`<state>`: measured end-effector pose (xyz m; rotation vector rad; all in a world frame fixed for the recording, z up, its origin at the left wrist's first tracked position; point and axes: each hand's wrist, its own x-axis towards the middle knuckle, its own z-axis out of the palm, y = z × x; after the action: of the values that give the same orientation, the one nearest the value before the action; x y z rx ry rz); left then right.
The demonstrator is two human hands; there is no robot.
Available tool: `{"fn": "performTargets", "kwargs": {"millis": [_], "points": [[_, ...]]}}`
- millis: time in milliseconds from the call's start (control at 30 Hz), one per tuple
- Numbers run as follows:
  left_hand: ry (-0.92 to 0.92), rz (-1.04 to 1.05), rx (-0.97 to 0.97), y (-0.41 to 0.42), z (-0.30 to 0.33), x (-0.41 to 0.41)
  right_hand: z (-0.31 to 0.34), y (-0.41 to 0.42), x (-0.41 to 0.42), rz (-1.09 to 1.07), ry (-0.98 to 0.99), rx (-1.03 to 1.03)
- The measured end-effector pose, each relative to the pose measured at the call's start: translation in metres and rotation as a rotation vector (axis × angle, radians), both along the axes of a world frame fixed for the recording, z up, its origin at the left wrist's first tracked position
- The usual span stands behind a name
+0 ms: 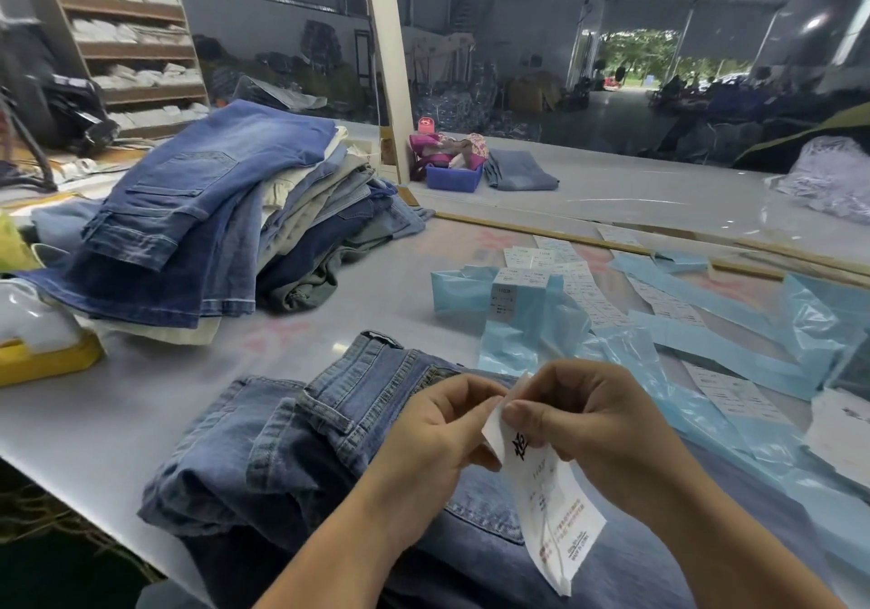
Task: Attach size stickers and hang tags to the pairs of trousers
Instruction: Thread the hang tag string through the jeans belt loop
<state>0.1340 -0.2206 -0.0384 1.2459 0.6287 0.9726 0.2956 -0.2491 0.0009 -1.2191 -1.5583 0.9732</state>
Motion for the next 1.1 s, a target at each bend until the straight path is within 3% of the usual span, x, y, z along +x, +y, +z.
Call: {"fn": "performTargets", "kwargs": {"millis": [167, 300, 600, 700, 933, 1100], "points": [[0.312, 0.104, 0.221, -0.001, 0.003, -0.009, -0.005, 0.007, -0.004, 0.007, 0.011, -0.05], [0.295, 0.097, 0.177, 0.002, 0.006, -0.015, -0.004, 0.016, -0.013, 0.021, 0.068, -0.072], [0.008, -0.103, -0.098, 0.006, 0.003, -0.028, 0.005, 0.024, -0.022, 0.165, 0.217, -0.217], [-0.027, -0.172, -0.097, 0.009, 0.004, -0.031, 0.008, 0.025, -0.021, 0.178, 0.201, -0.212], [0.088, -0.108, -0.012, 0.011, 0.007, -0.027, -0.002, 0.021, -0.024, 0.121, 0.243, -0.181], [0.341, -0.009, 0.079, 0.008, 0.014, -0.029, 0.0, 0.018, -0.025, 0.106, -0.022, -0.026]]}}
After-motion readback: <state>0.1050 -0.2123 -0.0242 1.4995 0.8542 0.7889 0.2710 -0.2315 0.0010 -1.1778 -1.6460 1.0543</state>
